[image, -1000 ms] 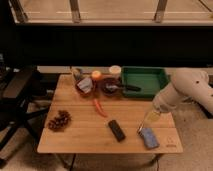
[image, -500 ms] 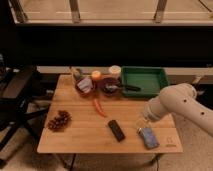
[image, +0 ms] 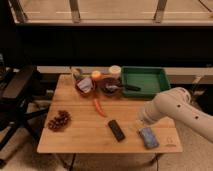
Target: Wipe table surface with eraser
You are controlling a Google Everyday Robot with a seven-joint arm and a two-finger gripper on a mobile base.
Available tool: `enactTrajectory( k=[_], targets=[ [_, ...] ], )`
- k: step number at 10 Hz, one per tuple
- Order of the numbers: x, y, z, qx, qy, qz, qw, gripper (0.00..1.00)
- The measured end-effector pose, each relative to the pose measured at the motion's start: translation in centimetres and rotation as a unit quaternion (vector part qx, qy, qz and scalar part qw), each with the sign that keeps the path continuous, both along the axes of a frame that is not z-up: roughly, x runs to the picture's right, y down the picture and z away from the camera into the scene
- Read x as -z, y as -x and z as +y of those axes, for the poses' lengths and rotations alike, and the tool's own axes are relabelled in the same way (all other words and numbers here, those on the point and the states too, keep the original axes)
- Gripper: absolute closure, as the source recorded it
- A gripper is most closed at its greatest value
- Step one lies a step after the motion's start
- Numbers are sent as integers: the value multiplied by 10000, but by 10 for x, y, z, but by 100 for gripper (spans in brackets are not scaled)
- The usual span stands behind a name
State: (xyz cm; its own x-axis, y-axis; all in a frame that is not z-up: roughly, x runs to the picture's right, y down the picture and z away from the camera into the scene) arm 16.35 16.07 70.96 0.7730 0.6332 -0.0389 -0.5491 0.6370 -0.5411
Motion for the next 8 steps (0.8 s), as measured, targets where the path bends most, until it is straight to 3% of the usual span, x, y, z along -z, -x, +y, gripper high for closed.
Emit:
enactTrajectory(
  k=[4, 6, 8],
  targets=[
    [-7, 15, 7, 168, -11, -92, 9998, 35],
    [-22, 49, 14, 192, 78, -276, 9994, 35],
    [-39, 63, 26, 170, 230, -398, 9988, 35]
  ],
)
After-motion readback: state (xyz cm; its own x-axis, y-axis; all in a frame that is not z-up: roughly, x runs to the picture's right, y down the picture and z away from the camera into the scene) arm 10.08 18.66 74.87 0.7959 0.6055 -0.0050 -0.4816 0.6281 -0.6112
